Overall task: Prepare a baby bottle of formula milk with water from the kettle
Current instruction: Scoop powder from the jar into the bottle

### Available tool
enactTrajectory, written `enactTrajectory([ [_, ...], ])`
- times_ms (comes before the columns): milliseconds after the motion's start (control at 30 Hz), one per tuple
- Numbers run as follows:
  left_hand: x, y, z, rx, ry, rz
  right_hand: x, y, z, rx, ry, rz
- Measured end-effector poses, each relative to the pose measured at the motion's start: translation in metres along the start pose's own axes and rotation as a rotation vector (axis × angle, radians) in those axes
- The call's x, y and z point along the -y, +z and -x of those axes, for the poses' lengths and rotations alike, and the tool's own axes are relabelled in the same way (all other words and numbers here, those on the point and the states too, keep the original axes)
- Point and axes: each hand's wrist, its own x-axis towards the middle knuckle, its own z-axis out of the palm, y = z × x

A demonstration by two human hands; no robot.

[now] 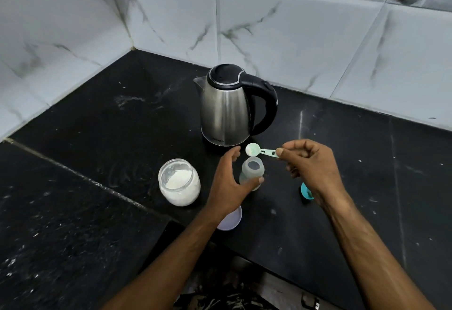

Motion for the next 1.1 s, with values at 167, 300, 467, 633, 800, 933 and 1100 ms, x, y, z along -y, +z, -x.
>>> enactTrajectory([
  [167, 0.011, 0.015, -0.005, -0.010, -0.041, -0.010, -0.010, -0.004, -0.002, -0.002, 0.035, 0.017],
  [300, 0.012, 0.018, -0.011, -0.009, -0.047, -0.042, -0.014, -0.006, -0.002, -0.003, 0.031, 0.044],
  [467, 0.015, 0.015, -0.013, 0.001, 0.000, -0.061, -0.012, -0.007, -0.001, -0.010, 0.011, 0.088],
  [633, 0.016, 0.014, -0.015, 0.013, -0.003, -0.059, -0.010, -0.006, 0.000, -0.023, -0.061, 0.233],
  [800, 0.016, 0.013, -0.016, 0.025, 0.001, -0.069, -0.009, -0.004, 0.000, -0.041, -0.102, 0.327],
  [933, 0.015, 0.011, -0.017, 0.038, -0.003, -0.071, -0.011, -0.004, 0.000, -0.063, -0.134, 0.387],
  [1100, 0.016, 0.012, -0.017, 0.045, 0.006, -0.081, -0.012, -0.001, 0.001, -0.071, -0.207, 0.486],
])
